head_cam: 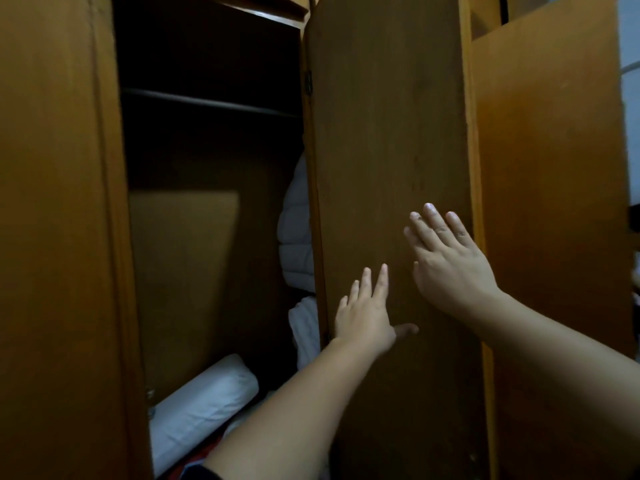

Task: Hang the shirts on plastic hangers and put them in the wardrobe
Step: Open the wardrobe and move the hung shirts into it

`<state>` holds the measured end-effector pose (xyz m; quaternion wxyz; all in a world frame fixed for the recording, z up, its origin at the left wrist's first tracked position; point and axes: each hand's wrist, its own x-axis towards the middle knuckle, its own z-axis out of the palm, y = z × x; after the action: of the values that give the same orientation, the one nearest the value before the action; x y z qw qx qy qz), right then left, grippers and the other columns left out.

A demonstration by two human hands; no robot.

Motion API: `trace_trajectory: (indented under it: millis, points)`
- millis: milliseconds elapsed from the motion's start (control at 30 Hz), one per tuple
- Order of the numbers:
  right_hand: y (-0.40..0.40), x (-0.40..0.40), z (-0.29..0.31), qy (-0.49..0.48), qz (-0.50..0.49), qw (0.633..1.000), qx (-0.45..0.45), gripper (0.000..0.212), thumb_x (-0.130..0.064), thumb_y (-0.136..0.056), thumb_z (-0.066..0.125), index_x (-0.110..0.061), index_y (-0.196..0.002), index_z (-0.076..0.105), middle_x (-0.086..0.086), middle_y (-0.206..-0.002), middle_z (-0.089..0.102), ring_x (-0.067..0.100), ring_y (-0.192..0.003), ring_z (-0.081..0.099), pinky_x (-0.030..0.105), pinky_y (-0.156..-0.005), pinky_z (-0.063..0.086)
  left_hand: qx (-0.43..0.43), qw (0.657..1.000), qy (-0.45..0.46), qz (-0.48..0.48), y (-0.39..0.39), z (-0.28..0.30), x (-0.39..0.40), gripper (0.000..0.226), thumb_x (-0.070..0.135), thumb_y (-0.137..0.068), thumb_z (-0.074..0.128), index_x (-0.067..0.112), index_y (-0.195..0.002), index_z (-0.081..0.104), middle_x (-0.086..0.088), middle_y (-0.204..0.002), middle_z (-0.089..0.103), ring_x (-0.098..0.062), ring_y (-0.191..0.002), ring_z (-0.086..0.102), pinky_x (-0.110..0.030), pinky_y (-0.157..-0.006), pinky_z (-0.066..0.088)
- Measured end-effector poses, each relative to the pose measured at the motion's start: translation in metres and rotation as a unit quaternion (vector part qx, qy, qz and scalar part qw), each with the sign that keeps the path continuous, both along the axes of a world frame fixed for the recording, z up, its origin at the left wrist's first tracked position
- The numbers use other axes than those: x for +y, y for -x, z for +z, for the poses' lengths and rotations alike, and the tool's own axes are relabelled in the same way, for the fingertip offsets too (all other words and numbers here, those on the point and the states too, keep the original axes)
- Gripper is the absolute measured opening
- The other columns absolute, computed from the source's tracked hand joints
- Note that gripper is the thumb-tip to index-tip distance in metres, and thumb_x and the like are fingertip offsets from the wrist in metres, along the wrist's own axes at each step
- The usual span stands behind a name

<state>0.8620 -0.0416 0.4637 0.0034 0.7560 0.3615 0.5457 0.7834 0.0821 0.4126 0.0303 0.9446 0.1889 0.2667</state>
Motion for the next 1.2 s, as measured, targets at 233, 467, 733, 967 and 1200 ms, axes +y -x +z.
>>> trace_trajectory:
  millis: [233, 467, 733, 967, 1200]
  points:
    - [0.074, 0.068, -0.012, 0.013, 0.128, 0.988, 0.081, 0.058, -0.038, -0.098, 0.028, -0.018, -0.151, 0.012, 0.006, -0.159, 0.003, 0.022, -0.143, -0.016, 0.041, -0.111, -0.019, -0.011, 0.994, -0.044, 0.099, 0.095, 0.002, 0.056, 0.104, 0.066, -0.082, 0.056, 0.033, -0.15, -0.016, -0.002, -0.162, -0.008, -0.023, -0.149, 0.001, -0.043, -0.119, 0.01]
    - [0.185, 0.144, -0.032, 0.029, 0.279, 0.942, 0.182, 0.06, -0.041, -0.092, 0.052, -0.019, -0.145, 0.035, 0.01, -0.153, 0.031, 0.031, -0.142, 0.025, 0.05, -0.115, 0.015, 0.008, 0.966, -0.089, 0.242, 0.247, -0.003, 0.114, 0.095, 0.072, -0.084, 0.045, 0.03, -0.152, -0.005, 0.0, -0.162, 0.003, -0.026, -0.148, 0.003, -0.045, -0.118, 0.005]
    - [0.344, 0.211, -0.061, 0.072, 0.425, 0.866, 0.253, 0.061, -0.052, -0.097, 0.032, -0.03, -0.15, 0.014, 0.001, -0.159, 0.009, 0.02, -0.147, 0.008, 0.042, -0.118, 0.006, 0.059, 0.921, -0.051, 0.382, 0.441, -0.023, 0.134, 0.087, 0.075, -0.084, 0.039, 0.031, -0.153, 0.008, 0.0, -0.162, 0.003, -0.024, -0.149, -0.003, -0.046, -0.118, 0.0]
    - [0.481, 0.236, -0.093, 0.145, 0.54, 0.773, 0.299, 0.061, -0.054, -0.096, 0.033, -0.033, -0.15, 0.013, -0.001, -0.159, 0.008, 0.018, -0.147, 0.006, 0.041, -0.118, 0.004, 0.088, 0.82, -0.032, 0.564, 0.576, -0.052, 0.102, 0.087, 0.078, -0.082, 0.035, 0.03, -0.152, 0.016, -0.003, -0.162, 0.007, -0.026, -0.149, 0.001, -0.049, -0.119, 0.004]
    - [0.582, 0.235, -0.118, 0.255, 0.67, 0.644, 0.268, 0.059, -0.051, -0.097, 0.031, -0.029, -0.15, 0.014, -0.001, -0.159, 0.008, 0.019, -0.146, 0.006, 0.041, -0.118, 0.004, 0.071, 0.71, 0.014, 0.7, 0.659, -0.081, 0.037, 0.086, 0.076, -0.084, 0.034, 0.028, -0.153, 0.013, -0.003, -0.162, 0.005, -0.025, -0.148, 0.0, -0.048, -0.118, 0.001]
